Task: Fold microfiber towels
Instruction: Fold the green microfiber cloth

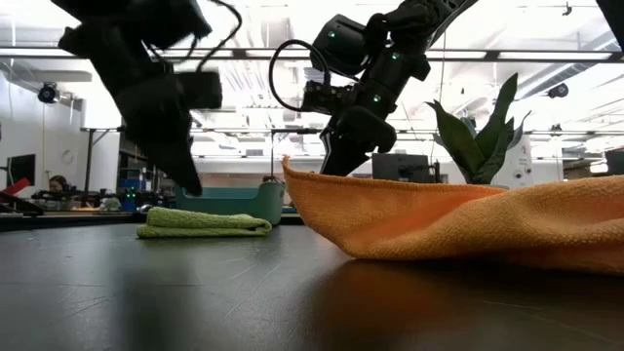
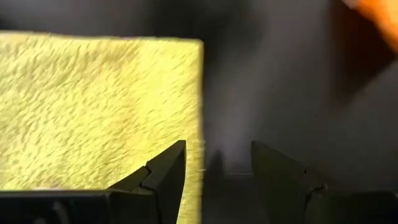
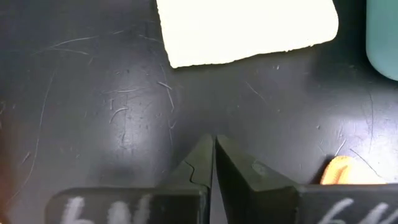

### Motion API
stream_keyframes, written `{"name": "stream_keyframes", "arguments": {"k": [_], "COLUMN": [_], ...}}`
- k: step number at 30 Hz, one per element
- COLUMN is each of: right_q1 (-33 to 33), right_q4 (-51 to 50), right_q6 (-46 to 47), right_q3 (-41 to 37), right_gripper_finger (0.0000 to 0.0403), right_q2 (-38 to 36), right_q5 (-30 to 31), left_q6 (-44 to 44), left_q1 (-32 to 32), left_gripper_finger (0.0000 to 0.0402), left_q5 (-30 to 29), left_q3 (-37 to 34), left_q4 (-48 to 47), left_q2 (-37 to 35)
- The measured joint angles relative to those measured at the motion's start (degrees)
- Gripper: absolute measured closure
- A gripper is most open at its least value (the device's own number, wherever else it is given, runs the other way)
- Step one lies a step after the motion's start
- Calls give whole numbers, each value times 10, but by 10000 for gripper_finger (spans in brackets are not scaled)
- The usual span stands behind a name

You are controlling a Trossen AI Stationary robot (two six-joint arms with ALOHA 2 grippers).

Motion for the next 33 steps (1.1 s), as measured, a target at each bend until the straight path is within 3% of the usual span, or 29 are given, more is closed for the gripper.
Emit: {"name": "stream_keyframes", "arguments": {"k": [7, 14, 33], "right_q1": [0, 0, -1], "right_q4": [4, 9, 29], "right_q6": [0, -1, -1], "right_q3": [0, 0, -3], "right_gripper_finger": [390, 390, 390], "right_q2": [0, 0, 0], "right_q5": [0, 0, 0], "left_q6": [60, 104, 74], "left_q1": [0, 0, 0], "left_gripper_finger": [235, 235, 236], "left_q5": [-75, -65, -54], "left_q3": [15, 41, 8], "left_q4": [8, 9, 11], "left_q2": [61, 91, 107]}}
